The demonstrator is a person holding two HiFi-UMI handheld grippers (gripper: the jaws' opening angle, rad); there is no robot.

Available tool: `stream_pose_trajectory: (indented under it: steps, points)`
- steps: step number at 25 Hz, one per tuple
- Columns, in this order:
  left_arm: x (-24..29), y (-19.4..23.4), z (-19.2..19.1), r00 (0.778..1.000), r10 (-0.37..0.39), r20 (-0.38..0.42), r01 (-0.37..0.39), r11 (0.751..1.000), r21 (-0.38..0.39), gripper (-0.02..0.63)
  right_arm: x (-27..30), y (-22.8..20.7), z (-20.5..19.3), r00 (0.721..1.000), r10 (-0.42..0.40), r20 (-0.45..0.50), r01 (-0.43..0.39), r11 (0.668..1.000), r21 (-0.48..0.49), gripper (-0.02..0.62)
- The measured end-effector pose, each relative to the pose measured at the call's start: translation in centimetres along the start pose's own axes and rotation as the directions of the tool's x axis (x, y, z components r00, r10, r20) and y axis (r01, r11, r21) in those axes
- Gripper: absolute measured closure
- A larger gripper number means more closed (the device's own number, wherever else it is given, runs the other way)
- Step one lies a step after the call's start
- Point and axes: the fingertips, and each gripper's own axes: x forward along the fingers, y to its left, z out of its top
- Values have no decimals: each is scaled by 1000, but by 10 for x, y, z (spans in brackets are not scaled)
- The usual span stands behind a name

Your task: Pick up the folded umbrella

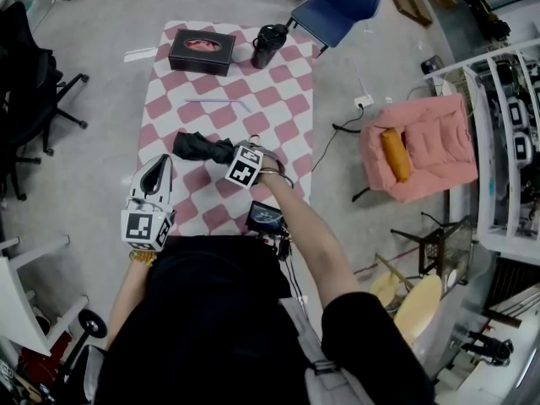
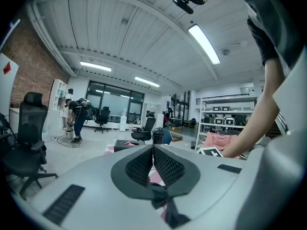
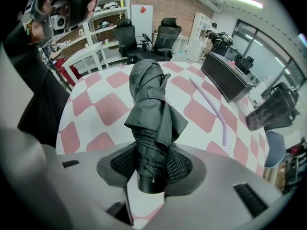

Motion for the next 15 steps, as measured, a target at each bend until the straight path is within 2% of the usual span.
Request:
stream_pose_trajectory:
  steps: [4,15]
  points:
    - [2,-1,0,1000,-8,-3,8,1000,2,590,-7,-4,7,999,-11,53,8,998,54,431]
    - [7,-4,1,1000,-20,-4,20,1000,10,591,-26,-2,17,989,-50,136,35,993,113,431]
